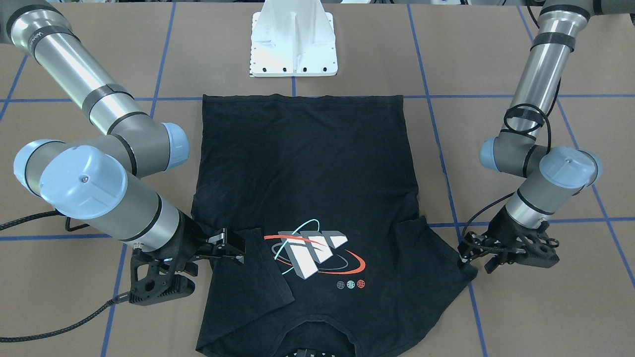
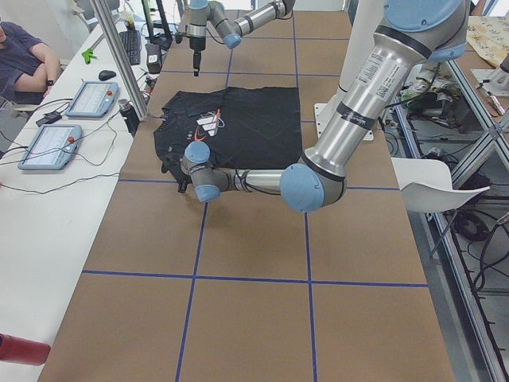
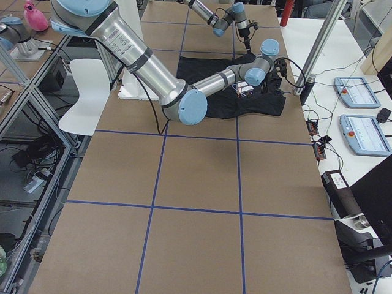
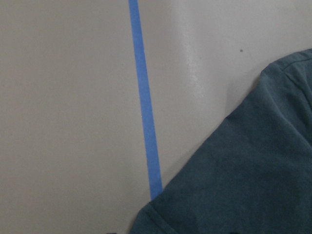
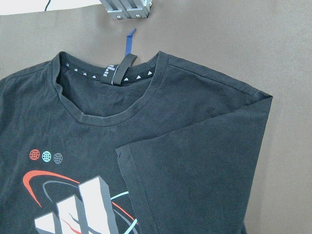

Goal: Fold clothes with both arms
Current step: 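Release the folded sleeve with the right gripper while the left arm approaches the other sleeve, then grasp the sleeve nearest the left gripper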

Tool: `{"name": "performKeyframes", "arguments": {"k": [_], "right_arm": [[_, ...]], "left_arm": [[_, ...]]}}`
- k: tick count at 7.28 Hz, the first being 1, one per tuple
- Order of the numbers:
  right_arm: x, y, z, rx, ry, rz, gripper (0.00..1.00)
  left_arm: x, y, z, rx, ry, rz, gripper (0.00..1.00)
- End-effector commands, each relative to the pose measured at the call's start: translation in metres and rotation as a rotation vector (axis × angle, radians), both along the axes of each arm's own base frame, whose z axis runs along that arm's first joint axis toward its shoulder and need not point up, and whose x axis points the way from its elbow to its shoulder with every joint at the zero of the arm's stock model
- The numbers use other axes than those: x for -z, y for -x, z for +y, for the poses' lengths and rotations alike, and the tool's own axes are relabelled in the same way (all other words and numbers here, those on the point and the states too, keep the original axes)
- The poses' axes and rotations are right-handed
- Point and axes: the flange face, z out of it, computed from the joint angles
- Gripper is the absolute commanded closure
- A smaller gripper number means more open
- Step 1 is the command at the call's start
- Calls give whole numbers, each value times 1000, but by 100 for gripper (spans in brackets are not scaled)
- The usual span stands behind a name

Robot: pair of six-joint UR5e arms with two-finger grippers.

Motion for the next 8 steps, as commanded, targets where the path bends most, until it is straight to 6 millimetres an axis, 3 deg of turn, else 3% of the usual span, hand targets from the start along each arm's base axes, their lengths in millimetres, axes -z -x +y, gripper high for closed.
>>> {"name": "performKeyframes", "arguments": {"k": [1, 4, 8], "right_arm": [[-2, 0, 0, -1, 2, 2, 0], [-6, -1, 0, -2, 2, 7, 0], [-8, -1, 0, -2, 5, 8, 0]], "left_arm": [[-3, 1, -2, 8, 3, -9, 24], [-2, -2, -4, 13, 2, -13, 36], [2, -7, -10, 13, 2, -14, 39]]}}
